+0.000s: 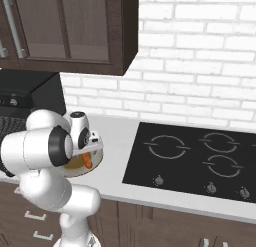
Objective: Pick up the kebab skewer and baguette bread, and place them inside the toaster oven. Close the toaster oven door and start by setting the timer.
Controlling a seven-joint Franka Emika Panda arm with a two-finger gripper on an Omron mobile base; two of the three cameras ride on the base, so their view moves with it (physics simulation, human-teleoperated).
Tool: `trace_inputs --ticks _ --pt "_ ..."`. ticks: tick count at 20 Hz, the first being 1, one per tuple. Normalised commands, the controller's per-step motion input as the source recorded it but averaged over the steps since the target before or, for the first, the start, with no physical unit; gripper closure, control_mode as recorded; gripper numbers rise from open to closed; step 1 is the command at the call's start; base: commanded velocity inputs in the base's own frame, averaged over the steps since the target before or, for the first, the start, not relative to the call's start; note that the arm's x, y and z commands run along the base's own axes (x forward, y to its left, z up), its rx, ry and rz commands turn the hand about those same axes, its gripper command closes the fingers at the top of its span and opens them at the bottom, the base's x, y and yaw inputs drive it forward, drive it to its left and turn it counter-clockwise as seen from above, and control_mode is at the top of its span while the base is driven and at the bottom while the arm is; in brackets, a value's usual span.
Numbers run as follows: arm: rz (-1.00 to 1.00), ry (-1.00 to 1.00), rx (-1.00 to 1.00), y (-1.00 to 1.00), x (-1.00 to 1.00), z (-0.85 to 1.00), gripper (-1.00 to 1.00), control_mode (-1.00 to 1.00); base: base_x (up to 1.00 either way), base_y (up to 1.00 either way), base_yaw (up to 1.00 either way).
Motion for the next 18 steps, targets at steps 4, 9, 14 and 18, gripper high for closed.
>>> trace_inputs --ticks 4,9,14,18 --pt "0.00 0.00 0.00 0.00 0.02 -0.22 -1.00 -1.00 0.00 0.00 0.00" --pt "0.00 0.00 0.00 0.00 0.02 -0.06 1.00 -1.00 0.00 0.00 0.00" --pt "0.00 0.00 0.00 0.00 0.00 0.07 1.00 -1.00 0.00 0.00 0.00" --pt "0.00 0.00 0.00 0.00 -0.05 0.78 1.00 -1.00 0.00 0.00 0.00"
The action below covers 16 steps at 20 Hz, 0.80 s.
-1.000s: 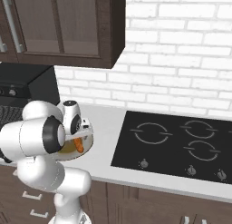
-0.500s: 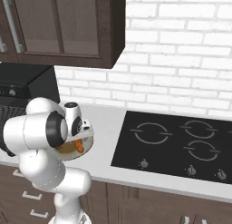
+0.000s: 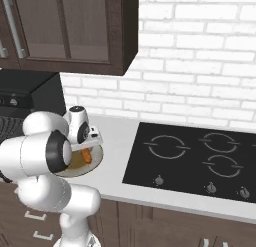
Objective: Pick up the kebab skewer and baguette bread, and place them inside the toaster oven. Close the toaster oven door and start by setting the timer.
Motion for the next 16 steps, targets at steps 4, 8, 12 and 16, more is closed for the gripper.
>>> trace_inputs --ticks 4,8,12,16 --pt "0.00 0.00 0.00 0.00 -0.50 0.93 1.00 -1.00 0.00 0.00 0.00" --pt "0.01 0.00 -0.01 0.01 -0.92 0.70 1.00 -1.00 0.00 0.00 0.00" --pt "0.03 0.00 -0.05 0.19 -0.98 0.60 1.00 -1.00 0.00 0.00 0.00" --pt "0.16 0.01 -0.02 0.72 -0.46 0.52 1.00 -1.00 0.00 0.00 0.00"
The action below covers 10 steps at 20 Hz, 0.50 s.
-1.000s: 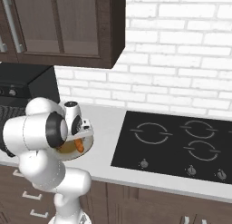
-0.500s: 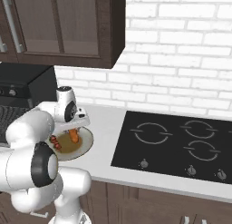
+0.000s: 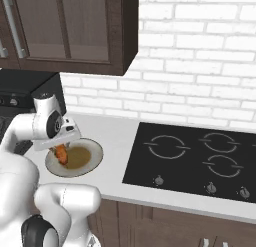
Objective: Pick up the kebab skewer and baguette bread, and place them inside the toaster oven. Close the toaster oven door and start by setting the timer.
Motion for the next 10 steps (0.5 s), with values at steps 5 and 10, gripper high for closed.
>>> trace_inputs --ticks 5,10 --pt "0.27 0.00 0.00 0.68 -0.28 0.46 1.00 -1.00 0.00 0.00 0.00" --pt "0.36 0.00 0.00 0.89 -0.16 0.27 1.00 -1.00 0.00 0.00 0.00"
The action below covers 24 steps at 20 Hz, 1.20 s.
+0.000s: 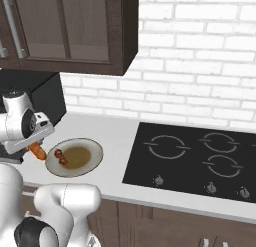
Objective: Pick up the kebab skewer and baguette bread, and place them inside the toaster oven. Close the toaster oven door and start by setting the timer.
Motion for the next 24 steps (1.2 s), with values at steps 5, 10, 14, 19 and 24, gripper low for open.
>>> trace_inputs --ticks 5,10,14,19,24 --pt "0.29 -0.07 -0.04 1.00 -0.11 0.28 1.00 -1.00 0.00 0.00 0.00" --pt "0.29 -0.29 -0.12 0.97 -0.24 0.23 1.00 -1.00 0.00 0.00 0.00" --pt "0.34 -0.23 -0.07 0.91 0.00 0.11 1.00 -1.00 0.00 0.00 0.00" --pt "0.31 -0.27 -0.09 0.82 -0.02 0.10 1.00 -1.00 0.00 0.00 0.00" --pt "0.09 -0.11 0.00 0.27 0.77 0.03 1.00 -1.00 0.00 0.00 0.00"
